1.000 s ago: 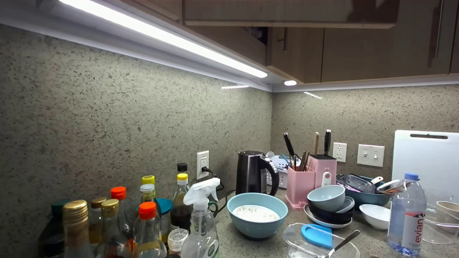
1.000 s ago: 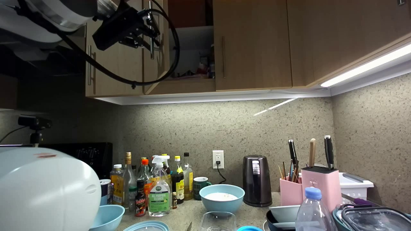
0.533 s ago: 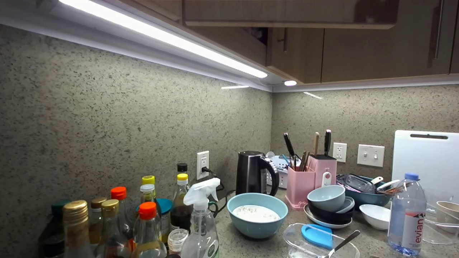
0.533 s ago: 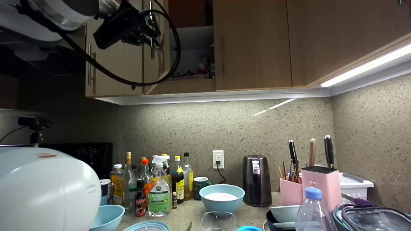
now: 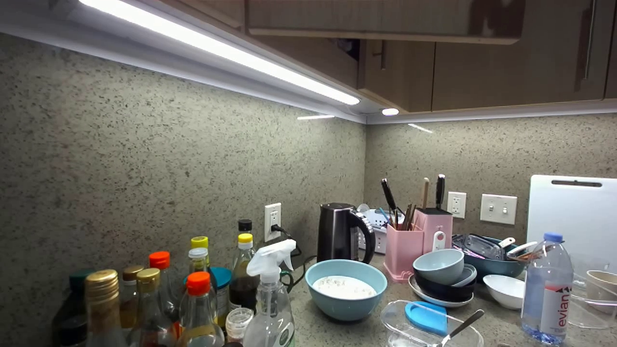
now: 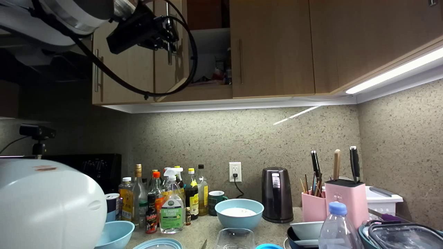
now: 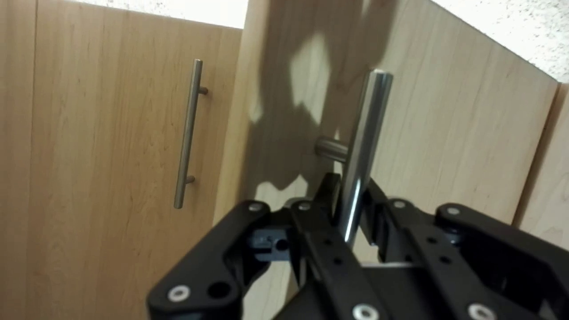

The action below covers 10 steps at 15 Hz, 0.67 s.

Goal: Open the cabinet drawer and close it

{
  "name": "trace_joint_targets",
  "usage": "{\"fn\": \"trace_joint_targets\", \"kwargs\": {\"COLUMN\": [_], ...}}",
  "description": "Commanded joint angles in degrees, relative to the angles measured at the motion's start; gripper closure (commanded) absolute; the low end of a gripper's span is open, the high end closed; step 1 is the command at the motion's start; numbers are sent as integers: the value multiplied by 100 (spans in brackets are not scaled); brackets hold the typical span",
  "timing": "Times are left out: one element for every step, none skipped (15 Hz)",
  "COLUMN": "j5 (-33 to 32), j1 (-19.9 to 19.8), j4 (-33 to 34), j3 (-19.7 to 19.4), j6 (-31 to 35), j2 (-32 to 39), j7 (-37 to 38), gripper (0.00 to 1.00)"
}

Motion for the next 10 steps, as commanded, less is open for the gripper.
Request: {"fn": "trace_joint_targets", "kwargs": {"j5": [-13,-24,-34,-62,-78,-110,-141,-181,-210,-226], "j1": [-645,-787,-898,-1017,-1068,-1009,-1054,-1111,-1216,-1260], "j4": [389,504,605,645,640,486,377,220,142,64], "j3": [-31,-9,17,74,111,121,141,166,194,205], "j6": [295,351,390,470,525,642,752,873,1001,1078], "j2": [700,887,1042,1112,1130,996,902,737,626,507], "j7": [110,153,178,198,193,113,85,70,80,82], "gripper": [96,98,96,96,67,66,60,54,47,41]}}
